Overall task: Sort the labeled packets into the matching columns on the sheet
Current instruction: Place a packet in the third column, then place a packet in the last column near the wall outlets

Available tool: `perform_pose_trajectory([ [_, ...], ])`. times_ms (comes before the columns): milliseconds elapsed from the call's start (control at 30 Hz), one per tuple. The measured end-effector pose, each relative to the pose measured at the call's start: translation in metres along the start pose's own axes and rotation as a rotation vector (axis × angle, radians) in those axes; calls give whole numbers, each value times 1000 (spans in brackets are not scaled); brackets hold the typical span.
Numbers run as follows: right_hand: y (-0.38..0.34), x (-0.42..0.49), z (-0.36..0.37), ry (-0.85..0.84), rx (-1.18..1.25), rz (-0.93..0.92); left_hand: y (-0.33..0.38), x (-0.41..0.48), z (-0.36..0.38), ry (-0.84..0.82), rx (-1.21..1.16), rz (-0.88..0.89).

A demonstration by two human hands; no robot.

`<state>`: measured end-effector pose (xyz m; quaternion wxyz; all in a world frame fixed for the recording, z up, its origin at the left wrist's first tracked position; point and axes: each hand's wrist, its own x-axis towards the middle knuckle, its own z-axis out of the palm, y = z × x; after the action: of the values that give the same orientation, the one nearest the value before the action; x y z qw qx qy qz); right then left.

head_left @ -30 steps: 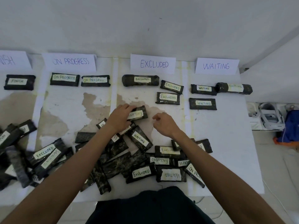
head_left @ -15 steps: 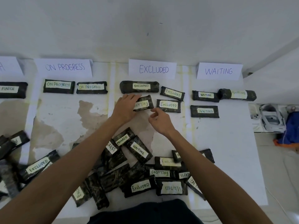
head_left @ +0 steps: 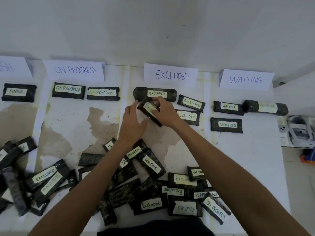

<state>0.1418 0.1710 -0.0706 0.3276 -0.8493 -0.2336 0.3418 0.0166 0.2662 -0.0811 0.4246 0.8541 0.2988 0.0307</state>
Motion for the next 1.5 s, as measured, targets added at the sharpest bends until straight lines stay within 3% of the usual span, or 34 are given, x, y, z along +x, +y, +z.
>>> perform_pose_trajectory([
  [100, -1, 13, 1, -85, -162, -48, -14, 5, -5, -11, 301, 141],
  [200, 1, 16, 8, -61, -276, -113, -23, 8, -4, -89, 489, 268],
  [300, 7, 9, 16, -16, -421, -187, -28, 10, -2, -96, 569, 265],
  [567, 9, 8, 19, 35, -443, -253, -21, 16, 1, -64, 544, 173],
  [900, 4, -32, 20, 14, -386, -277, -25, -18, -15, -209, 440, 244],
  [1200, 13, -129, 58, -261, -533, 119, -44, -98, -18, -334, 448, 256],
  [1333, 25, -156, 82, -161, -596, 69, -43, -113, -18, -333, 404, 220],
  [1500, 31, -163, 89, -62, -481, 49, -38, -129, -21, -334, 244, 123],
])
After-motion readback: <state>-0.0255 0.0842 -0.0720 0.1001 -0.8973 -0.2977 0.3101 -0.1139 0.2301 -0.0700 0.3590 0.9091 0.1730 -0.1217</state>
